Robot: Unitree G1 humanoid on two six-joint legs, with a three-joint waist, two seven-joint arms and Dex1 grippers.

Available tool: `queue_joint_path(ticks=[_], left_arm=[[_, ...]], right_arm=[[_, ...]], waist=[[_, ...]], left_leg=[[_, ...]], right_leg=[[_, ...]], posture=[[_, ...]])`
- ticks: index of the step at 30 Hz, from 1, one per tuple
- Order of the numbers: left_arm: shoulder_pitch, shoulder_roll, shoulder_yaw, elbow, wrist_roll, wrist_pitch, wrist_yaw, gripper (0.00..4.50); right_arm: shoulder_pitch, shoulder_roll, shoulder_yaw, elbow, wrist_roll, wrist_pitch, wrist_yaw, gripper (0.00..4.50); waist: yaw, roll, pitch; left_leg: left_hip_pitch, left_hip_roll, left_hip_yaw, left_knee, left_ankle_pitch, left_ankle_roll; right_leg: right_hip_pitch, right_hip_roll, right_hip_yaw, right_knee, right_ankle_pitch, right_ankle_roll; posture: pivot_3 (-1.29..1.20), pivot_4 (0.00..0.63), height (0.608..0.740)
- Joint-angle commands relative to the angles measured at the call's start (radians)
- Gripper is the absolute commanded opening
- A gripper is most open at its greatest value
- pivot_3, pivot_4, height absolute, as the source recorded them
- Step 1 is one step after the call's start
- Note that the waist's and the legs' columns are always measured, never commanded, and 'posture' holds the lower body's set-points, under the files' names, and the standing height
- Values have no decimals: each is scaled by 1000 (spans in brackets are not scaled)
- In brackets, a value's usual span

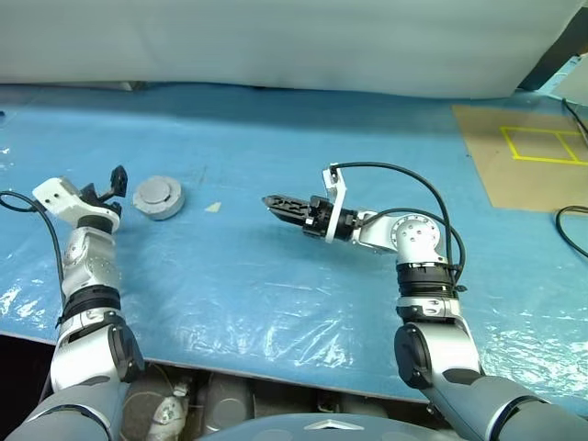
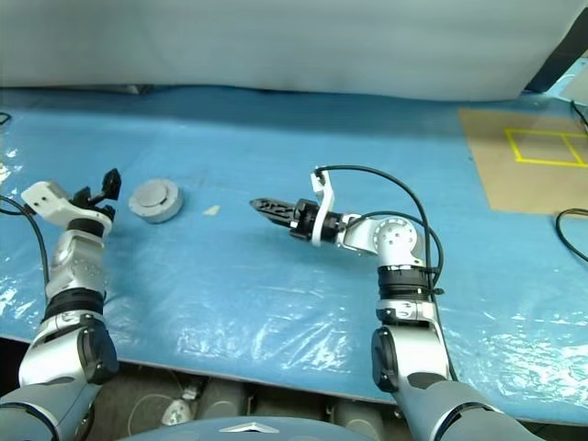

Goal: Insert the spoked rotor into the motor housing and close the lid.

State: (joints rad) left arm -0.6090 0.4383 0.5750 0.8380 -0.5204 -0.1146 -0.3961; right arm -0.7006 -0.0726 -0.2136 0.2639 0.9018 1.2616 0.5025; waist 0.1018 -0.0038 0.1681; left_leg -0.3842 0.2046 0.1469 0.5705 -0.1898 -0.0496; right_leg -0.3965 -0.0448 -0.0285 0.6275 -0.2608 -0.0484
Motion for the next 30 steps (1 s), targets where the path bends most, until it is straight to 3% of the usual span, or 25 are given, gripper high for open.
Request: queue_joint_path(ticks=[1,8,11,18,21,30], left_arm=[[20,-13,-43,-174,-15,12,-71,4491],[102,-102,-259,-725,-180,375,-166,4491],[179,-50,-427,-901,-207,530,-312,4491],[238,11,-553,-849,-77,501,-459,4491],[230,-3,-548,-817,-57,480,-464,4491],[239,-41,-538,-851,-64,515,-449,4491]], right_arm=[[-10,-10,7,-29,-2,-20,18,3126],[76,-93,42,-233,-101,-280,81,3126],[138,-161,100,-309,-201,-396,105,3126],[232,-252,166,-394,-362,-522,50,3126],[271,-271,223,-418,-458,-562,6,3126],[261,-211,272,-362,-614,-649,-125,3126]], waist=[[1,0,0],[4,-1,0],[-7,-1,0],[-23,0,1],[-23,0,1],[-30,0,1]], left_leg=[[0,0,0,0,0,0],[-2,0,0,0,0,0],[0,-1,1,-1,0,0],[3,0,2,-4,0,0],[5,-1,2,-4,0,0],[7,-1,2,-3,0,0]], right_leg=[[0,0,0,0,0,0],[0,-3,-1,-1,0,0],[0,-1,0,-1,0,0],[0,5,3,-2,0,0],[4,4,3,-4,0,0],[5,4,3,-3,0,0]], posture=[[0,150,740],[0,150,740],[0,150,740],[0,150,740],[0,150,740],[0,150,740]])
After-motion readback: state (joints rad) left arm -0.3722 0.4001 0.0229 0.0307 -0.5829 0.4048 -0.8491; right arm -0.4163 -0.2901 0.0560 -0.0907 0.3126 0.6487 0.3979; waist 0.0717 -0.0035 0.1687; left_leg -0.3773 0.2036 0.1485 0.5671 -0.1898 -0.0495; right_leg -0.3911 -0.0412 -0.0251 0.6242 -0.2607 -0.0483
